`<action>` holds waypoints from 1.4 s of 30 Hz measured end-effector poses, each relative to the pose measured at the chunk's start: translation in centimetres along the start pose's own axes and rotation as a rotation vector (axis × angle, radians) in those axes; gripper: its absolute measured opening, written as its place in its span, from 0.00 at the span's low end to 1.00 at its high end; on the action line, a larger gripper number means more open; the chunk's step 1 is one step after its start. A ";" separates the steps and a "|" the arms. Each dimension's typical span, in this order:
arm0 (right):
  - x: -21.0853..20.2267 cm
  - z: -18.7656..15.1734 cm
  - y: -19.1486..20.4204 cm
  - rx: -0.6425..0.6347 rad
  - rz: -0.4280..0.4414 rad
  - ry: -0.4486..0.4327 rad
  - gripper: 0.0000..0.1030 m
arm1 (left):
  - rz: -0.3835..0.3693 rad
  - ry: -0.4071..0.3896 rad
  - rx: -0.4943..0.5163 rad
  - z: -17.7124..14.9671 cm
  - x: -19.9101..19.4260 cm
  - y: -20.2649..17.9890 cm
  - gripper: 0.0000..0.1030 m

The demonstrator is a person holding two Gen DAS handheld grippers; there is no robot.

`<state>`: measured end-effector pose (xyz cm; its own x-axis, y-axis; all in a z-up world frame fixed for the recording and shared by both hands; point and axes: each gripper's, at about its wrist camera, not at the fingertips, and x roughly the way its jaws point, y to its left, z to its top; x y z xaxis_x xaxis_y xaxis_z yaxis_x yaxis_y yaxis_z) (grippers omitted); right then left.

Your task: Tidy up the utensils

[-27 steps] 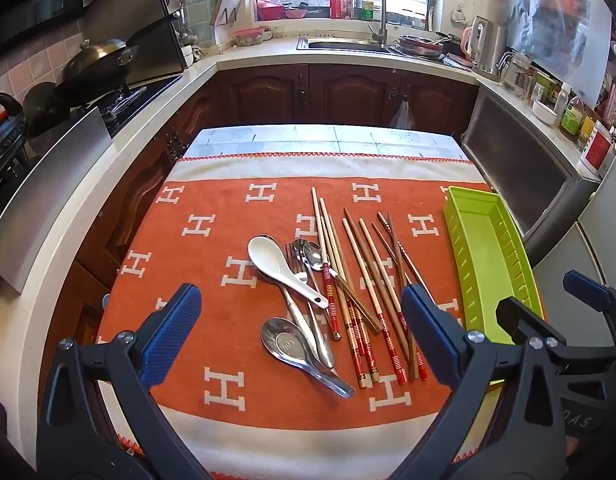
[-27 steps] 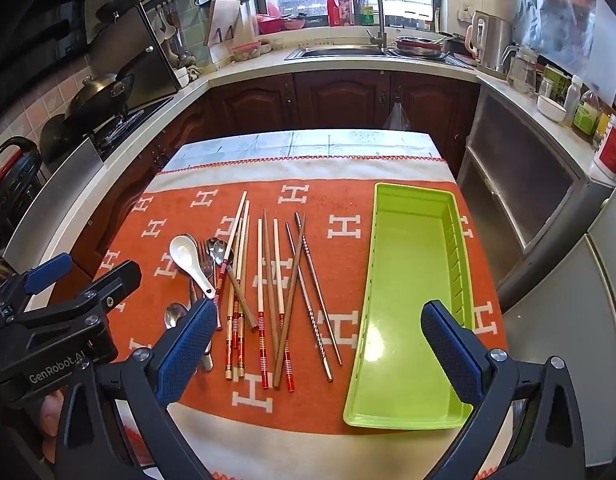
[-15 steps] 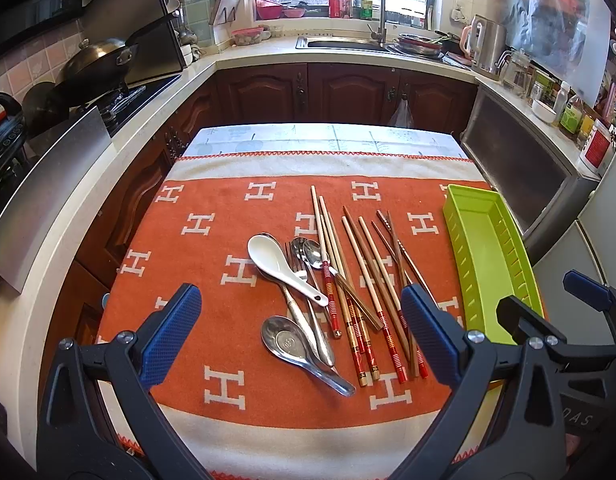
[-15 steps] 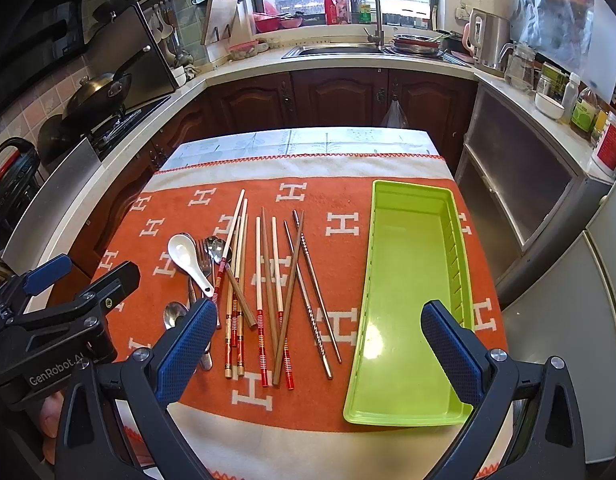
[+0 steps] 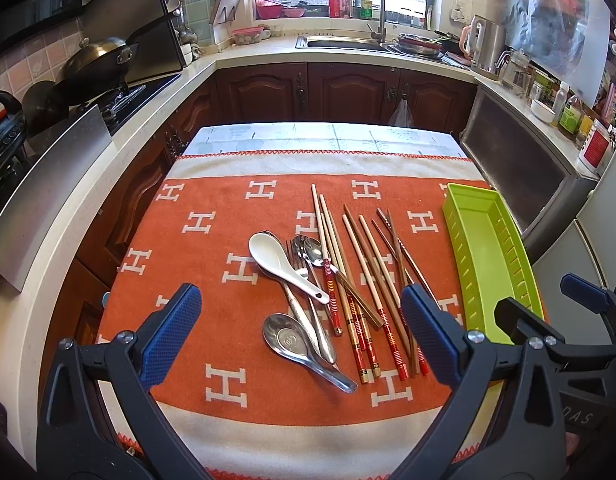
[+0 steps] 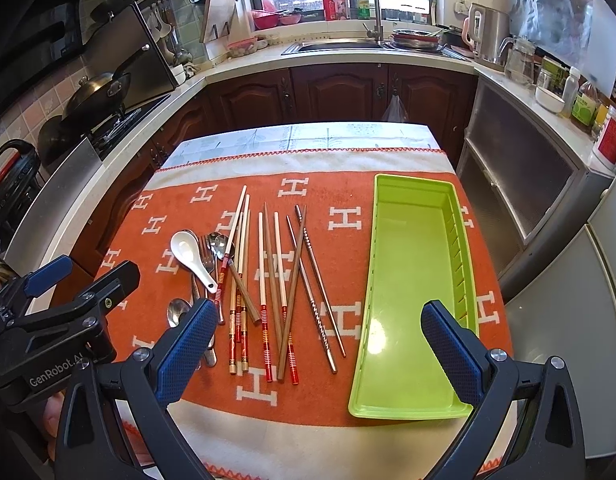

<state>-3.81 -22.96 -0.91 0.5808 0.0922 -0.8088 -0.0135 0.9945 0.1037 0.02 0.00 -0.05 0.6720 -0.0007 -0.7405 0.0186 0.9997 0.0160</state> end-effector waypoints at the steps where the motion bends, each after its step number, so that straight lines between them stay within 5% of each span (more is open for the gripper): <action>1: 0.0 -0.1 0.0 0.002 0.002 0.003 1.00 | -0.001 0.000 0.000 0.0 0.0 0.0 0.96; 9: -0.1 0.1 0.1 0.004 0.008 0.011 1.00 | -0.027 -0.023 0.002 -0.5 -0.6 0.5 0.96; 16: 1.0 1.5 0.3 -0.019 0.028 0.057 0.99 | -0.092 0.110 -0.001 0.9 0.9 2.7 0.96; 21: 2.7 3.8 0.1 0.000 0.114 0.113 0.77 | -0.100 0.134 0.011 2.0 2.0 4.1 0.96; 25: 5.2 6.4 0.2 0.017 0.148 0.164 0.72 | -0.122 0.158 -0.027 2.5 3.6 5.6 0.95; 29: 8.3 8.1 0.4 0.034 0.169 0.224 0.65 | -0.138 0.185 -0.089 2.8 6.2 7.4 0.76; 34: 12.8 9.2 0.1 0.081 0.180 0.306 0.57 | -0.144 0.255 -0.175 2.5 9.9 9.8 0.70; 42: 19.8 8.6 0.1 0.123 0.170 0.434 0.38 | -0.187 0.346 -0.178 0.5 12.6 8.8 0.49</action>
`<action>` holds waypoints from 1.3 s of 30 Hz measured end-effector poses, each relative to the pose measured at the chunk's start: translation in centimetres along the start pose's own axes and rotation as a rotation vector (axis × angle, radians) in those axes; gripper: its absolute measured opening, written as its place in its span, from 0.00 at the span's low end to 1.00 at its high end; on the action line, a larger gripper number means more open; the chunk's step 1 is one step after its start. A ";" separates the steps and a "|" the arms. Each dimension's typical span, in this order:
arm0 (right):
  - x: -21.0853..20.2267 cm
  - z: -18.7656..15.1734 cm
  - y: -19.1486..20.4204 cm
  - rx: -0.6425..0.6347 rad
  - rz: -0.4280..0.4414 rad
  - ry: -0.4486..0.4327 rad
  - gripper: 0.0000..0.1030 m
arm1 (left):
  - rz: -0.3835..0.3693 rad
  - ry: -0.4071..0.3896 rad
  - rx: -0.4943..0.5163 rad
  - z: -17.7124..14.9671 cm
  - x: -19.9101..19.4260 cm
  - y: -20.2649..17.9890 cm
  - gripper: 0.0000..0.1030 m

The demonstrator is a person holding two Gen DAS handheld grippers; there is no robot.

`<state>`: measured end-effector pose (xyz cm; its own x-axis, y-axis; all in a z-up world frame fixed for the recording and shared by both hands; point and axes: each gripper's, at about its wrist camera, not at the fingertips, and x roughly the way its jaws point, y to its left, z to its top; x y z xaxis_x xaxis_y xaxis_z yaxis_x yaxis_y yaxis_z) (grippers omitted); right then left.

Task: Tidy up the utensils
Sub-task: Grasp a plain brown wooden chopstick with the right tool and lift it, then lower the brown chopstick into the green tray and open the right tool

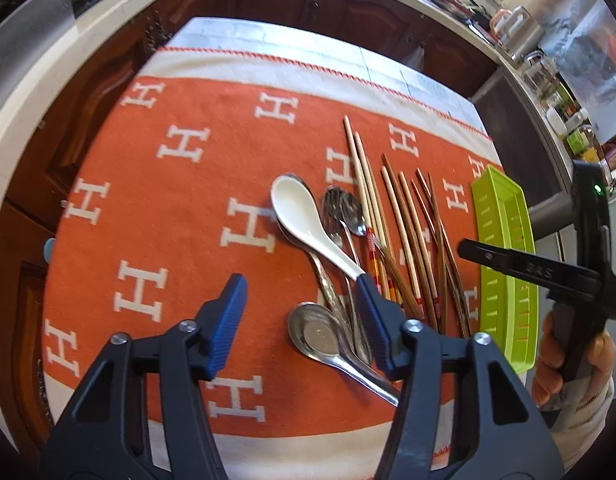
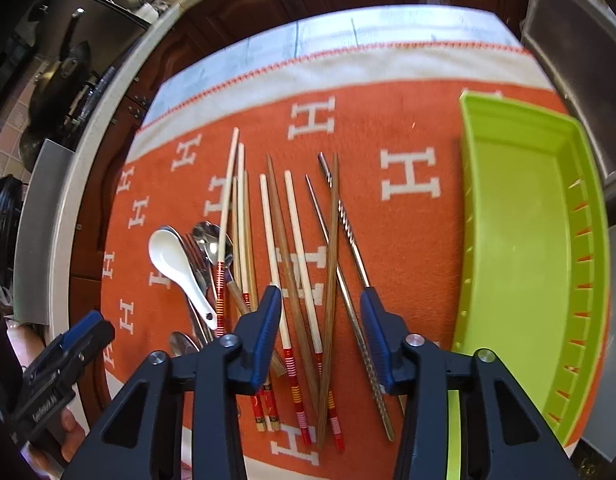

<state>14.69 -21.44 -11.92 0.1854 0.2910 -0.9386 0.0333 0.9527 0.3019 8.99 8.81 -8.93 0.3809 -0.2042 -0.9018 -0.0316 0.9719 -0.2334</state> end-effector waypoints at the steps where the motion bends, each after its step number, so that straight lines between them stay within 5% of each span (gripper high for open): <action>1: 0.7 0.2 0.0 0.000 -0.005 0.009 0.37 | 0.004 0.014 0.002 -0.2 0.2 -0.2 0.49; 5: 2.8 0.2 0.4 -0.002 -0.017 0.039 0.34 | -0.001 0.046 0.008 -0.7 1.1 -1.0 0.48; 17: 6.5 0.0 0.6 0.018 -0.006 0.109 0.07 | -0.026 0.074 0.043 -1.3 1.8 -2.8 0.48; 21: 5.9 -0.6 0.8 0.030 0.000 0.089 0.07 | -0.023 0.064 0.063 -1.3 1.2 -3.2 0.48; 31: -1.1 -2.7 -1.1 0.041 0.070 -0.043 0.07 | -0.076 0.045 0.140 -0.4 -0.2 -7.4 0.48; 39: -8.0 -4.8 -6.9 0.053 -0.064 -0.165 0.07 | -0.165 0.091 0.151 0.9 2.2 -13.0 0.39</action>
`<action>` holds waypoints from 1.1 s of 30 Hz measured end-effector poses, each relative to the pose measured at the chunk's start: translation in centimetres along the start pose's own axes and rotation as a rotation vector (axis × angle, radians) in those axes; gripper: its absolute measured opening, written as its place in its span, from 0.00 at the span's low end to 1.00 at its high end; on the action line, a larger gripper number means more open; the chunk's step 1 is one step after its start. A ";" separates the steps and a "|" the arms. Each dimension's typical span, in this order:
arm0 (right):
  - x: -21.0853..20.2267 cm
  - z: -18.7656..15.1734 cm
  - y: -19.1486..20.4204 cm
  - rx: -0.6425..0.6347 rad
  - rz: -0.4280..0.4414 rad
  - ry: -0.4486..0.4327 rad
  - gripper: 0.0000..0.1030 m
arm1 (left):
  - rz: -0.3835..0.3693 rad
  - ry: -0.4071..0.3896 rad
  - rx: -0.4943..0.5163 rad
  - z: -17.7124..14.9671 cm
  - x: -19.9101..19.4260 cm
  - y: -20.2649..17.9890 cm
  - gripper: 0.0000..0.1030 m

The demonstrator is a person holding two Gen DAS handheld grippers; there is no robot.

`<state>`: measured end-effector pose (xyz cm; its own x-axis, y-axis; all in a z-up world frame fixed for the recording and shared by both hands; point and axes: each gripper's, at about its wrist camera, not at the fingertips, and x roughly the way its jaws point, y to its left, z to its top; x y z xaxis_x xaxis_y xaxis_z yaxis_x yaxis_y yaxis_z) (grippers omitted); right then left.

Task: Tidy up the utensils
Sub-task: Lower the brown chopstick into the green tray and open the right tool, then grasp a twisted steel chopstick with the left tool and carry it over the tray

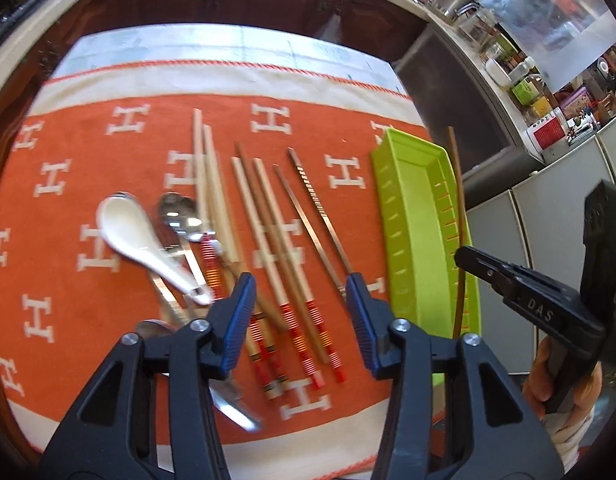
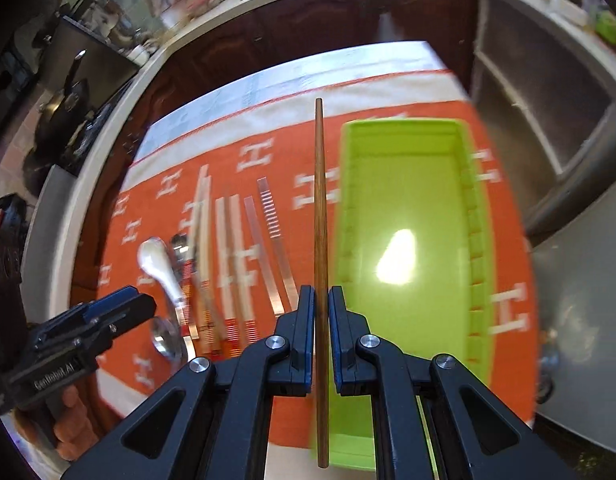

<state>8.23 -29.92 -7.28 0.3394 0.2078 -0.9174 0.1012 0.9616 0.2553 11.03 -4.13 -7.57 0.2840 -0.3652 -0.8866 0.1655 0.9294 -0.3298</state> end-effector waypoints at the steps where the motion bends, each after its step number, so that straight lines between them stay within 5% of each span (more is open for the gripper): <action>1: -0.6 -0.1 -1.2 0.009 -0.011 -0.004 0.07 | -0.009 0.011 -0.011 0.3 0.6 -0.5 0.38; 9: 0.9 -0.2 -6.0 0.060 -0.080 0.023 0.08 | 0.006 0.075 -0.093 1.4 6.3 -1.9 0.27; 15: 2.3 -0.8 -7.7 0.096 -0.113 0.018 0.25 | 0.013 0.095 -0.128 1.5 9.1 -2.1 0.23; 23: 1.6 -1.6 -7.4 0.101 -0.089 -0.005 0.25 | 0.048 0.143 -0.184 1.2 12.4 -1.9 0.15; 33: 1.0 -2.3 -7.0 0.109 -0.075 -0.005 0.25 | 0.125 0.149 -0.135 0.6 14.6 -4.0 0.15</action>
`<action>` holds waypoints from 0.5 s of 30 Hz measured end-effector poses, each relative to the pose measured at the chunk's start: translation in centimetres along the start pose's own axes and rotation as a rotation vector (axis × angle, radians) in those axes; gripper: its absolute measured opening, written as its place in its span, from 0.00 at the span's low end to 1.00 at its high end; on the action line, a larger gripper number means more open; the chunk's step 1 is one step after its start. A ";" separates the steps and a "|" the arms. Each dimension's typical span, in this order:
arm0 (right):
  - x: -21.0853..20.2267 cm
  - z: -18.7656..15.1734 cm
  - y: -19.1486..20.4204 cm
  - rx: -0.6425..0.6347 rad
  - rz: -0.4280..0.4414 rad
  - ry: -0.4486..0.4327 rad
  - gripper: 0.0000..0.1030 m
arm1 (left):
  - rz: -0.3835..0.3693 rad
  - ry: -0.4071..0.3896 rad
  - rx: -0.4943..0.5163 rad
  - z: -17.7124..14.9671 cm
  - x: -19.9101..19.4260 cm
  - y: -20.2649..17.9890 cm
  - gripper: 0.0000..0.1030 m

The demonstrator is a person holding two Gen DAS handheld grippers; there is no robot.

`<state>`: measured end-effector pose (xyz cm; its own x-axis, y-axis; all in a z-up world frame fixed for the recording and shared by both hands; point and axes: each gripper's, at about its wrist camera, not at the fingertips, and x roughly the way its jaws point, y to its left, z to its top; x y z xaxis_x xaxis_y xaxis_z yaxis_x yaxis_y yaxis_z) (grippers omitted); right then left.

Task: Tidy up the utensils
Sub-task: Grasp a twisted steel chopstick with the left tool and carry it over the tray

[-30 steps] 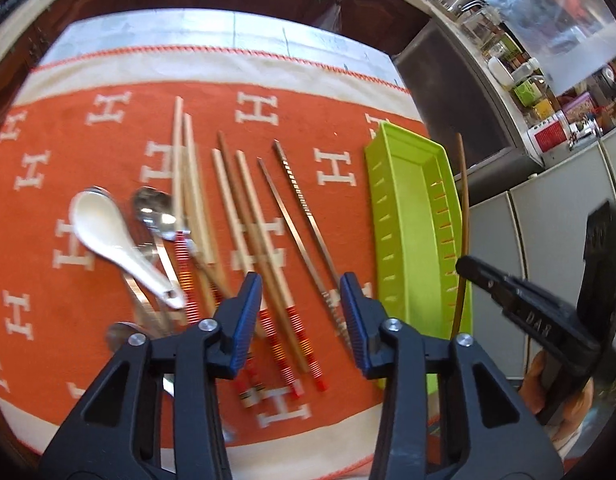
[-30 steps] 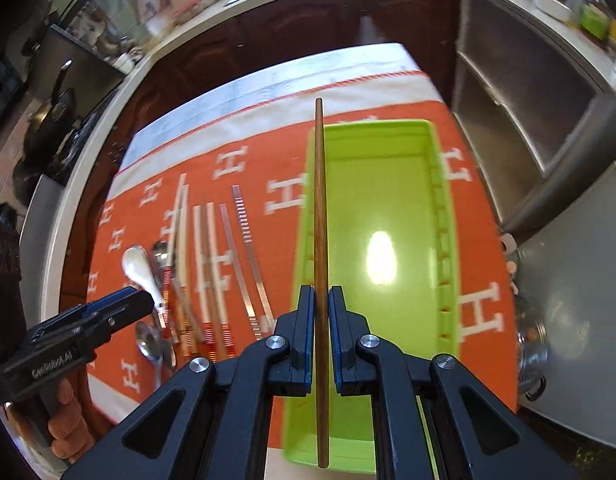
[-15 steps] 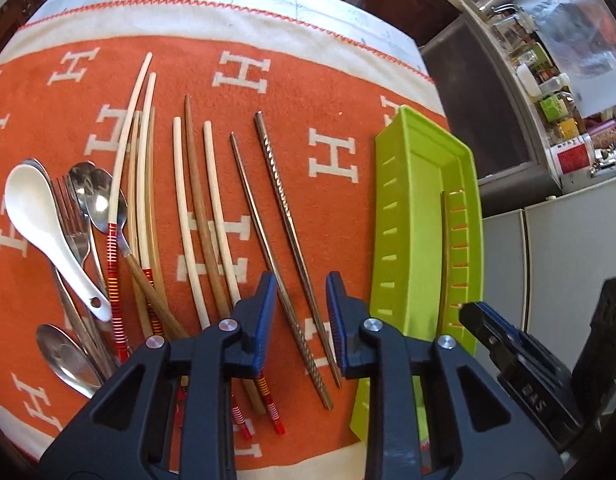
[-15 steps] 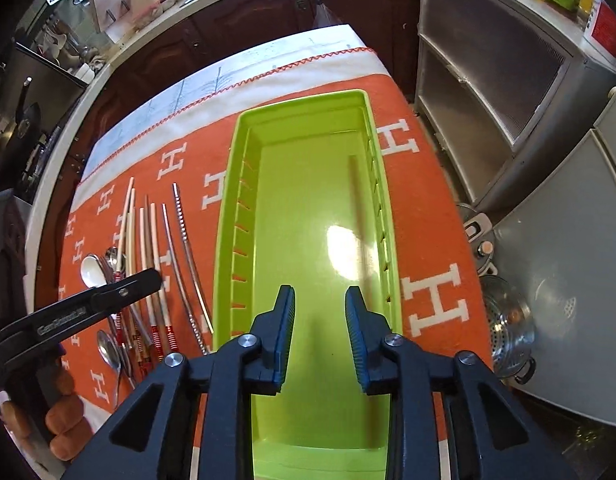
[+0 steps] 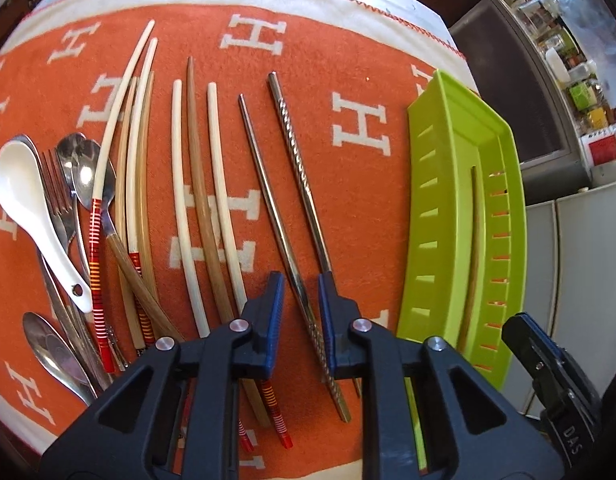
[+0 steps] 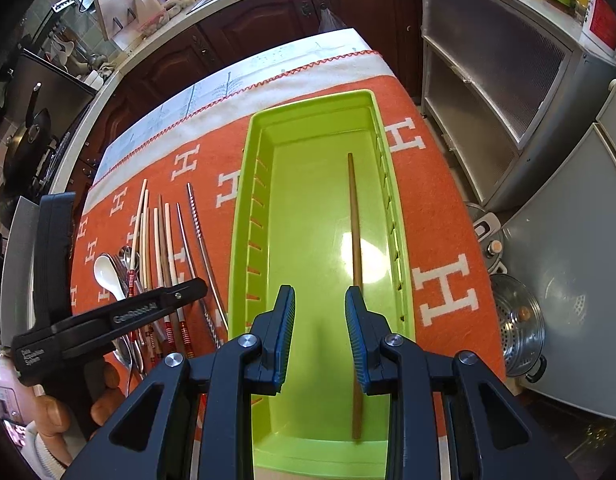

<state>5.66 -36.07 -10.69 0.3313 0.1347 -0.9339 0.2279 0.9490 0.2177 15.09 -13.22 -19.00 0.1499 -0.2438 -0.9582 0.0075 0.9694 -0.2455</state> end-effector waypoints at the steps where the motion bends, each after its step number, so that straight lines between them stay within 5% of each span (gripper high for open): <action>1: 0.1 0.0 0.0 0.000 0.001 0.001 0.25 | 0.017 -0.010 0.017 -0.2 0.1 -0.5 0.15; 7: 1.0 -0.6 0.3 0.006 0.011 0.024 0.25 | 0.090 -0.049 0.072 -1.4 0.0 -1.7 0.08; 15: 2.1 -1.1 0.9 0.007 0.028 0.048 0.25 | 0.052 -0.034 0.079 -1.6 -0.8 -1.9 0.03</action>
<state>5.54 -34.63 -12.81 0.2936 0.1752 -0.9397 0.2259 0.9425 0.2463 13.33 -14.88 -18.05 0.1853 -0.1930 -0.9635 0.0765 0.9804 -0.1817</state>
